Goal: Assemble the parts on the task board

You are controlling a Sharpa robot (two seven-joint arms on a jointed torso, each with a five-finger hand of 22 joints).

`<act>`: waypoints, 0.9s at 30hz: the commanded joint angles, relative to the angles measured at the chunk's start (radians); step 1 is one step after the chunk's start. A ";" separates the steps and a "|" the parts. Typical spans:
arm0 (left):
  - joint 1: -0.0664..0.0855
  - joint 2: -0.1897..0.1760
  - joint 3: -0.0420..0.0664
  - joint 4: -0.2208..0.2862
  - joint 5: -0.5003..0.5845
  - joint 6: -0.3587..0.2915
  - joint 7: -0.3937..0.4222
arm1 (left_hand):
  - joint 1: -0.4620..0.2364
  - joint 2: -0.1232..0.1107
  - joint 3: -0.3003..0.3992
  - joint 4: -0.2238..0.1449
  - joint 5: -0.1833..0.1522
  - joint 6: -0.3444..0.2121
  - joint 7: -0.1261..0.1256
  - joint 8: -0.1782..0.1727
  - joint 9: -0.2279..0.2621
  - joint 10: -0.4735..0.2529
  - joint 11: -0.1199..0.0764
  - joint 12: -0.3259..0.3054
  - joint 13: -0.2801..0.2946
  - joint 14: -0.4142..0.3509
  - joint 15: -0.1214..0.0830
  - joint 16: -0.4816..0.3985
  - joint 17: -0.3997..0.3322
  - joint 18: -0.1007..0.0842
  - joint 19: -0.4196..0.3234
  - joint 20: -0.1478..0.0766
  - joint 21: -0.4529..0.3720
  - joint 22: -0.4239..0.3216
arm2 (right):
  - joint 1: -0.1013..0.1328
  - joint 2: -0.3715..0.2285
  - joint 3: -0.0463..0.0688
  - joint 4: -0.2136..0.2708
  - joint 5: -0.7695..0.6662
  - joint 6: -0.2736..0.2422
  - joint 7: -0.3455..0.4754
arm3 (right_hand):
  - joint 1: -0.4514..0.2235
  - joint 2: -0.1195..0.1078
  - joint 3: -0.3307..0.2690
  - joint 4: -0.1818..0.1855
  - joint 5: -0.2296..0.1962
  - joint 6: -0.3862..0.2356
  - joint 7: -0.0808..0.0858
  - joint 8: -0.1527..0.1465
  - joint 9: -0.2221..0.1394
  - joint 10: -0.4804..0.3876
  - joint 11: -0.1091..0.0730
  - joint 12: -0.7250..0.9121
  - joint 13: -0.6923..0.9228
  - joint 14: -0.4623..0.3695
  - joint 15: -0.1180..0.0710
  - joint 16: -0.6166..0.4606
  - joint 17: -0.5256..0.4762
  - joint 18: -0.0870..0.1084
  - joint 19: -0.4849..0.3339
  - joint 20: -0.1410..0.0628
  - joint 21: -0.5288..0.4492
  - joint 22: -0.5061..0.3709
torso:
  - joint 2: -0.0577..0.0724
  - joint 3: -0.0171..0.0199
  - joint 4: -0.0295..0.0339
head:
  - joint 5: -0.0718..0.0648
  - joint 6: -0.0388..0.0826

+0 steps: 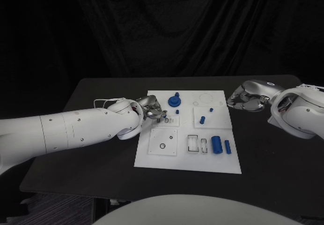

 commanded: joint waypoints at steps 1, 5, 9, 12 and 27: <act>-0.007 0.005 0.001 -0.003 -0.008 -0.006 0.021 | -0.006 0.000 0.027 -0.020 -0.006 -0.011 -0.011 0.005 0.001 0.103 0.001 0.002 0.261 0.104 -0.002 0.003 0.263 0.005 0.002 -0.004 0.003 0.165 | -0.002 -0.002 0.001 0.003 0.001 -0.033 -0.003 | 0.001 -0.008 0.007 -0.001 0.005 -0.006 0.004 -0.005 -0.002 0.009 0.002 -0.002 0.125 0.054 0.000 -0.003 0.040 0.011 0.009 -0.004 -0.006 0.177 | 0.000 -0.0003 0.0039 | -0.003 0.000; -0.013 0.009 0.001 -0.007 -0.008 -0.003 0.023 | -0.007 0.001 0.027 -0.018 -0.008 -0.010 -0.011 0.005 0.001 0.103 0.001 0.002 0.261 0.104 -0.002 0.003 0.263 0.005 0.003 -0.004 0.004 0.166 | -0.002 -0.003 0.001 0.003 0.001 -0.035 -0.001 | 0.001 -0.008 0.007 -0.001 0.005 -0.006 0.004 -0.005 -0.002 0.009 0.002 -0.002 0.125 0.054 0.000 -0.003 0.040 0.011 0.009 -0.004 -0.006 0.177 | 0.001 -0.0009 0.0015 | -0.002 0.000; -0.017 0.013 0.001 -0.013 -0.008 -0.002 0.026 | -0.008 0.001 0.028 -0.017 -0.009 -0.009 -0.011 0.005 0.001 0.103 0.001 0.002 0.261 0.104 -0.002 0.003 0.263 0.005 0.003 -0.004 0.004 0.166 | -0.002 -0.003 0.001 0.003 0.001 -0.034 -0.001 | 0.001 -0.008 0.007 -0.001 0.005 -0.006 0.004 -0.005 -0.002 0.009 0.002 -0.002 0.125 0.054 0.000 -0.003 0.040 0.011 0.009 -0.004 -0.006 0.177 | 0.001 -0.0013 -0.0004 | -0.001 0.000; -0.019 0.016 0.001 -0.016 -0.008 -0.002 0.029 | -0.008 0.001 0.028 -0.017 -0.009 -0.009 -0.011 0.005 0.001 0.103 0.001 0.002 0.261 0.104 -0.002 0.003 0.263 0.005 0.003 -0.004 0.004 0.166 | -0.002 -0.004 0.001 0.003 0.001 -0.034 -0.001 | 0.000 -0.008 0.007 0.000 0.005 -0.007 0.005 -0.006 -0.002 0.009 0.003 -0.001 0.125 0.054 0.000 -0.003 0.040 0.011 0.009 -0.004 -0.006 0.177 | 0.000 -0.0007 -0.0009 | -0.001 0.000; -0.025 0.021 0.001 -0.022 -0.008 0.028 0.030 | -0.008 0.001 0.028 -0.015 -0.010 -0.009 -0.011 0.005 0.001 0.103 0.001 0.002 0.261 0.104 -0.002 0.003 0.263 0.005 0.003 -0.004 0.004 0.166 | -0.002 -0.003 0.001 0.003 0.001 -0.025 -0.007 | 0.000 -0.008 0.008 0.000 0.006 -0.008 0.005 -0.006 -0.002 0.009 0.003 -0.002 0.124 0.054 0.001 -0.003 0.040 0.011 0.009 -0.004 -0.007 0.177 | -0.002 -0.0006 -0.0029 | -0.002 0.000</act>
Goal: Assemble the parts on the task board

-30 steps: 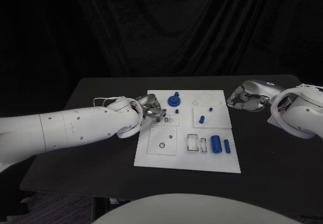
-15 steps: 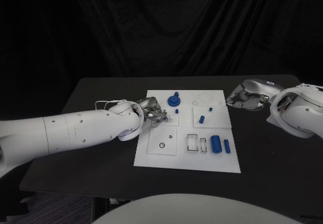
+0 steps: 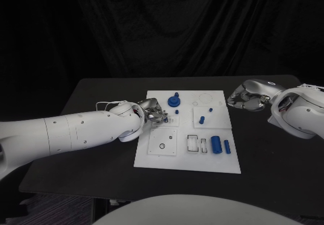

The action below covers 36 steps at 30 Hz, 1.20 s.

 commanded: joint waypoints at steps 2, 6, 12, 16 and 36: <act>-0.004 0.003 0.001 0.000 -0.002 0.024 0.017 | -0.001 0.008 0.016 -0.009 -0.001 -0.004 -0.010 0.005 0.002 0.103 0.001 0.002 0.261 0.104 -0.002 0.003 0.263 0.005 0.003 -0.004 0.004 0.166 | -0.002 0.000 0.001 0.001 -0.001 -0.006 -0.009 | 0.001 -0.007 0.008 0.000 0.006 -0.004 0.001 -0.006 -0.001 0.008 0.003 -0.006 0.124 0.054 0.001 -0.003 0.040 0.011 0.009 -0.004 -0.007 0.177 | -0.001 0.0004 -0.0008 | 0.000 0.000; -0.006 0.006 0.001 -0.004 -0.002 0.023 0.023 | -0.002 0.008 0.016 -0.009 -0.002 -0.004 -0.010 0.005 0.001 0.103 0.001 0.002 0.261 0.104 -0.002 0.003 0.263 0.005 0.002 -0.004 0.002 0.165 | -0.002 0.001 0.001 0.000 -0.001 -0.002 -0.010 | 0.001 -0.006 0.009 0.000 0.006 -0.003 0.001 -0.006 -0.001 0.008 0.003 -0.006 0.124 0.054 0.001 -0.004 0.039 0.011 0.009 -0.004 -0.007 0.177 | -0.001 0.0009 -0.0006 | 0.001 0.000; -0.010 0.007 0.001 -0.007 -0.002 0.028 0.023 | -0.002 0.009 0.016 -0.008 -0.003 -0.004 -0.010 0.005 0.001 0.103 0.001 0.002 0.261 0.104 -0.002 0.003 0.263 0.005 0.003 -0.004 0.002 0.165 | -0.003 0.002 0.001 -0.001 -0.001 0.005 -0.013 | 0.001 -0.006 0.009 0.000 0.006 -0.003 0.001 -0.006 -0.001 0.008 0.003 -0.006 0.124 0.054 0.001 -0.004 0.039 0.011 0.009 -0.004 -0.007 0.177 | 0.000 0.0009 -0.0001 | 0.001 0.000; -0.015 0.007 0.001 -0.009 -0.002 0.030 0.023 | -0.002 0.008 0.016 -0.008 -0.003 -0.004 -0.010 0.005 0.001 0.103 0.001 0.002 0.261 0.104 -0.002 0.003 0.263 0.005 0.002 -0.004 0.002 0.165 | -0.003 0.002 0.001 -0.002 -0.001 0.008 -0.014 | 0.001 -0.006 0.009 0.000 0.006 -0.003 0.001 -0.006 -0.001 0.008 0.003 -0.006 0.124 0.054 0.001 -0.004 0.039 0.011 0.009 -0.004 -0.007 0.177 | 0.000 0.0005 0.0007 | 0.001 0.000; -0.025 0.005 0.001 -0.016 -0.002 0.027 0.029 | -0.003 0.007 0.016 -0.006 -0.006 -0.007 -0.009 0.004 0.001 0.103 0.001 0.002 0.261 0.104 -0.002 0.003 0.263 0.006 0.002 -0.004 0.000 0.164 | -0.003 0.004 0.001 -0.005 -0.001 0.017 -0.016 | 0.001 -0.006 0.009 0.000 0.006 -0.003 0.001 -0.006 -0.001 0.008 0.003 -0.006 0.124 0.054 0.001 -0.004 0.039 0.011 0.009 -0.004 -0.007 0.177 | 0.000 0.0001 0.0009 | 0.004 0.000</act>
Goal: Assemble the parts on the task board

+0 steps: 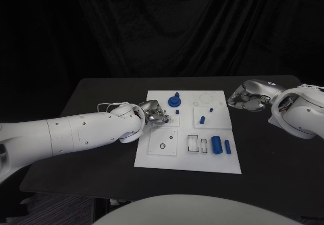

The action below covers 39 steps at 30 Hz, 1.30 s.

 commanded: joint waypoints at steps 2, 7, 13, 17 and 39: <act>-0.008 -0.001 -0.004 -0.001 0.000 0.017 0.006 | -0.006 0.006 0.009 -0.002 -0.022 -0.005 -0.003 0.000 -0.003 0.103 0.002 0.002 0.261 0.104 -0.001 0.003 0.263 0.006 0.001 -0.003 -0.001 0.164 | -0.003 0.001 0.001 -0.001 -0.001 0.008 -0.014 | 0.001 -0.006 0.005 0.000 0.006 0.000 0.001 -0.004 0.000 0.007 0.003 -0.004 0.121 0.054 0.001 -0.005 0.037 0.012 0.009 -0.003 -0.005 0.176 | 0.000 -0.0002 -0.0005 | 0.002 0.000; -0.009 -0.002 -0.004 0.000 0.000 0.018 0.011 | -0.069 0.003 -0.056 0.077 -0.159 -0.012 0.005 -0.015 -0.018 0.103 0.009 0.002 0.261 0.104 0.005 0.003 0.263 0.005 0.001 0.002 -0.004 0.164 | -0.003 0.002 0.001 -0.002 -0.001 0.009 -0.014 | 0.001 -0.006 0.005 0.000 0.006 0.000 0.001 -0.004 0.000 0.007 0.003 -0.004 0.121 0.054 0.001 -0.005 0.037 0.012 0.009 -0.003 -0.005 0.176 | 0.000 0.0001 -0.0001 | 0.003 0.000; -0.009 -0.001 -0.004 -0.002 0.000 0.038 0.005 | -0.120 0.000 -0.145 0.157 -0.225 0.000 0.011 -0.033 -0.043 0.103 0.015 0.002 0.261 0.104 0.011 0.003 0.263 0.006 0.001 0.008 -0.005 0.164 | -0.003 0.003 0.001 -0.001 -0.001 0.010 -0.014 | 0.001 -0.006 0.006 -0.001 0.006 0.001 0.001 -0.004 0.000 0.007 0.003 -0.004 0.121 0.054 0.001 -0.006 0.037 0.012 0.009 -0.003 -0.006 0.176 | 0.000 0.0005 0.0006 | 0.003 0.000; -0.009 0.000 -0.004 -0.004 0.000 0.048 0.002 | -0.140 0.008 -0.183 0.162 -0.243 0.004 0.012 -0.041 -0.053 0.103 0.016 0.002 0.261 0.104 0.011 0.003 0.263 0.006 0.000 0.009 -0.007 0.163 | -0.004 0.002 0.001 -0.001 -0.001 0.011 -0.015 | 0.001 -0.006 0.006 -0.001 0.006 0.001 0.001 -0.004 0.000 0.007 0.003 -0.004 0.121 0.054 0.001 -0.006 0.037 0.012 0.009 -0.003 -0.006 0.176 | 0.000 0.0001 0.0003 | 0.003 0.000; -0.010 0.007 -0.004 -0.017 0.000 0.040 0.015 | -0.281 0.140 -0.420 0.167 -0.319 0.004 0.001 0.047 0.046 0.103 0.009 0.002 0.261 0.104 0.007 0.003 0.263 0.006 0.003 0.005 -0.004 0.165 | -0.004 0.001 0.001 0.000 -0.001 0.016 -0.017 | 0.001 -0.006 0.007 -0.001 0.006 0.006 -0.001 -0.002 0.001 0.007 0.002 -0.004 0.120 0.054 0.001 -0.006 0.036 0.012 0.009 -0.003 -0.006 0.176 | 0.001 0.0012 0.0007 | 0.003 0.000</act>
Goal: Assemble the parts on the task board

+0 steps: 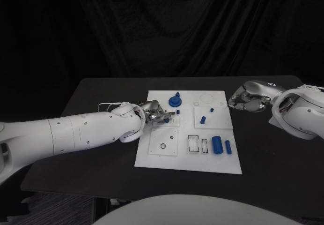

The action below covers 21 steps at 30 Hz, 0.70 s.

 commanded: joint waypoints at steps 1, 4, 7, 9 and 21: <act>-0.006 0.003 -0.004 -0.003 0.002 0.022 0.002 | 0.002 0.031 -0.034 0.001 0.017 -0.023 -0.004 0.050 0.072 0.106 -0.003 0.002 0.261 0.104 -0.002 0.003 0.263 0.006 0.003 -0.003 0.001 0.165 | -0.003 -0.002 0.000 0.001 -0.001 0.007 -0.016 | 0.001 -0.006 0.007 -0.001 0.006 0.006 0.000 -0.002 0.001 0.007 0.002 -0.004 0.121 0.054 0.001 -0.006 0.036 0.012 0.009 -0.003 -0.006 0.176 | 0.001 0.0003 0.0009 | -0.002 0.000; -0.006 0.003 -0.004 -0.005 0.002 0.021 0.000 | 0.001 0.056 -0.060 -0.001 0.046 -0.039 -0.007 0.086 0.118 0.106 -0.005 0.002 0.261 0.104 -0.004 0.003 0.263 0.006 0.003 -0.004 0.001 0.165 | -0.003 -0.002 0.000 0.002 -0.001 0.008 -0.017 | 0.001 -0.006 0.007 -0.001 0.006 0.006 0.000 -0.002 0.001 0.007 0.002 -0.004 0.121 0.054 0.001 -0.006 0.036 0.012 0.009 -0.003 -0.006 0.176 | 0.001 -0.0002 0.0013 | -0.003 0.000; -0.006 0.003 -0.004 -0.006 0.002 0.019 0.001 | 0.003 0.072 -0.078 0.000 0.061 -0.051 -0.008 0.107 0.144 0.106 -0.006 0.002 0.261 0.104 -0.005 0.003 0.263 0.005 0.004 -0.005 0.001 0.165 | -0.003 -0.003 0.000 0.002 -0.001 0.009 -0.018 | 0.001 -0.006 0.008 -0.001 0.006 0.006 -0.001 -0.001 0.001 0.006 0.002 -0.005 0.120 0.054 0.001 -0.007 0.035 0.012 0.009 -0.003 -0.008 0.175 | 0.000 -0.0005 0.0010 | -0.002 0.000; -0.006 0.003 -0.004 -0.007 0.002 0.016 0.003 | 0.009 0.085 -0.094 -0.001 0.075 -0.059 -0.009 0.127 0.168 0.106 -0.007 0.002 0.261 0.104 -0.006 0.003 0.263 0.005 0.003 -0.006 0.001 0.165 | -0.003 -0.003 0.000 0.002 -0.001 0.009 -0.018 | 0.001 -0.006 0.008 -0.001 0.006 0.006 -0.001 -0.001 0.001 0.006 0.002 -0.005 0.120 0.054 0.001 -0.007 0.035 0.012 0.009 -0.003 -0.008 0.175 | 0.000 -0.0008 -0.0002 | -0.001 0.000; -0.006 0.003 -0.004 -0.011 0.002 0.003 0.026 | 0.018 0.117 -0.115 0.000 0.107 -0.078 -0.010 0.151 0.201 0.106 -0.008 0.002 0.261 0.104 -0.006 0.003 0.263 0.006 0.003 -0.007 0.000 0.165 | -0.003 -0.003 0.000 0.000 -0.001 0.011 -0.019 | 0.001 -0.006 0.008 -0.001 0.006 0.006 -0.001 -0.001 0.001 0.006 0.002 -0.005 0.120 0.054 0.001 -0.007 0.035 0.012 0.009 -0.003 -0.008 0.175 | -0.001 -0.0003 -0.0009 | 0.000 0.000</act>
